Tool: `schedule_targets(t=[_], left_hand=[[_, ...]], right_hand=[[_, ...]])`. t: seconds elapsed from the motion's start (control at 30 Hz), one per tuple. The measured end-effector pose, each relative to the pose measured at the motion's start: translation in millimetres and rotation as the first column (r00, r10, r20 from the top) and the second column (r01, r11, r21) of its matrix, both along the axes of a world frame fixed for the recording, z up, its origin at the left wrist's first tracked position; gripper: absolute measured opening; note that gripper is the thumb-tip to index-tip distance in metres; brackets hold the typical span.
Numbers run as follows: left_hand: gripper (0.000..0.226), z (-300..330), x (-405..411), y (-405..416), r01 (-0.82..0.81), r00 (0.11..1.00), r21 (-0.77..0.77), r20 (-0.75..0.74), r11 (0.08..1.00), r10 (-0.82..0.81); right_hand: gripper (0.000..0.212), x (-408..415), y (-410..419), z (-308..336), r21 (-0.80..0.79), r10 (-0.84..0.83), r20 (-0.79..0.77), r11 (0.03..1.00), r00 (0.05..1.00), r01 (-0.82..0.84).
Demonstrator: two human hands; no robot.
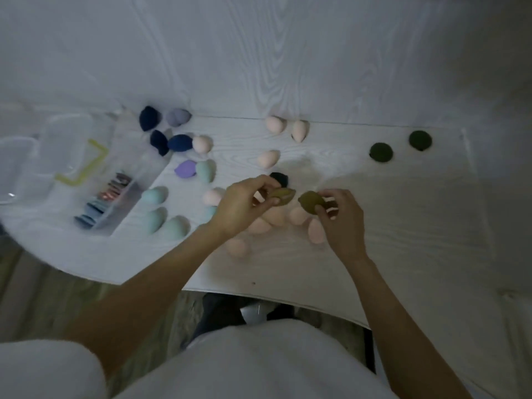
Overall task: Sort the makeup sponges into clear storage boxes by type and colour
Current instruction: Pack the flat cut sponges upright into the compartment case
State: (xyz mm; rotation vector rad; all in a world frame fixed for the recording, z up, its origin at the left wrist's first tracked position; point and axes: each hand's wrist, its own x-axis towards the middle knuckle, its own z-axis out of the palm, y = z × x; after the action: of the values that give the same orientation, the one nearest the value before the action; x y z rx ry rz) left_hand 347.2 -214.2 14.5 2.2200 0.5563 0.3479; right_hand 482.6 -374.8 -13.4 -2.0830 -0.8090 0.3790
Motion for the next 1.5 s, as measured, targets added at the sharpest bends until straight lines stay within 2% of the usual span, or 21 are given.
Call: schedule_targets(t=[0.1, 0.23, 0.33, 0.4, 0.57, 0.7, 0.8, 0.97, 1.07, 1.2, 1.33, 1.5], left_hand=[[0.013, 15, -68, 48, -0.133, 0.991, 0.052, 0.006, 0.990, 0.133], [0.014, 21, -143, 119, -0.309, 0.951, 0.221, 0.057, 0.925, 0.304], [0.019, 22, -187, 176, -0.398, 0.917, 0.216, 0.061, 0.892, 0.394], [0.019, 19, -201, 206, -0.400, 0.916, 0.244, 0.065, 0.883, 0.397], [0.010, 8, -206, 264, -0.271, 0.951, 0.352, -0.046, 0.896, 0.305], [0.008, -8, -199, 282, -0.059, 0.988, 0.432, -0.104, 0.900, 0.115], [0.004, -25, -198, 291, 0.034, 0.994, 0.455, -0.108, 0.890, 0.017], [0.019, -39, -191, 304, 0.247, 0.960, 0.454, -0.237, 0.856, -0.151], [0.035, -45, -188, 309, 0.288, 0.951, 0.432, -0.233, 0.854, -0.203], [0.021, -50, -189, 314, 0.352, 0.926, 0.405, -0.284, 0.844, -0.250], [0.036, -48, -197, 311, 0.387, 0.913, 0.408, -0.295, 0.827, -0.282], [0.032, -43, -208, 310, 0.414, 0.906, 0.464, -0.288, 0.783, -0.309]], right_hand=[[0.023, -43, 48, 7, 0.035, 0.128, -0.034, 0.991, 0.991, -0.127], [0.021, -95, 114, 20, 0.045, 0.211, -0.071, 0.977, 0.975, -0.208], [0.022, -133, 170, 25, 0.049, 0.239, -0.039, 0.970, 0.970, -0.237], [0.021, -150, 198, 27, 0.042, 0.232, -0.014, 0.972, 0.973, -0.231], [0.016, -178, 255, 30, 0.066, 0.123, -0.025, 0.990, 0.992, -0.121], [0.014, -186, 276, 27, 0.052, 0.045, -0.046, 0.998, 0.998, -0.043], [0.016, -192, 282, 26, 0.039, 0.003, -0.067, 0.999, 0.998, 0.000], [0.014, -198, 287, 17, -0.033, 0.019, -0.044, 0.999, 0.999, -0.020], [0.012, -199, 297, 13, -0.034, 0.025, -0.072, 0.999, 0.997, -0.028], [0.013, -203, 319, 10, -0.035, 0.044, -0.042, 0.998, 0.998, -0.045], [0.013, -210, 341, 2, -0.046, 0.083, -0.012, 0.995, 0.996, -0.083], [0.014, -225, 354, -3, -0.131, 0.173, 0.046, 0.977, 0.984, -0.166]])
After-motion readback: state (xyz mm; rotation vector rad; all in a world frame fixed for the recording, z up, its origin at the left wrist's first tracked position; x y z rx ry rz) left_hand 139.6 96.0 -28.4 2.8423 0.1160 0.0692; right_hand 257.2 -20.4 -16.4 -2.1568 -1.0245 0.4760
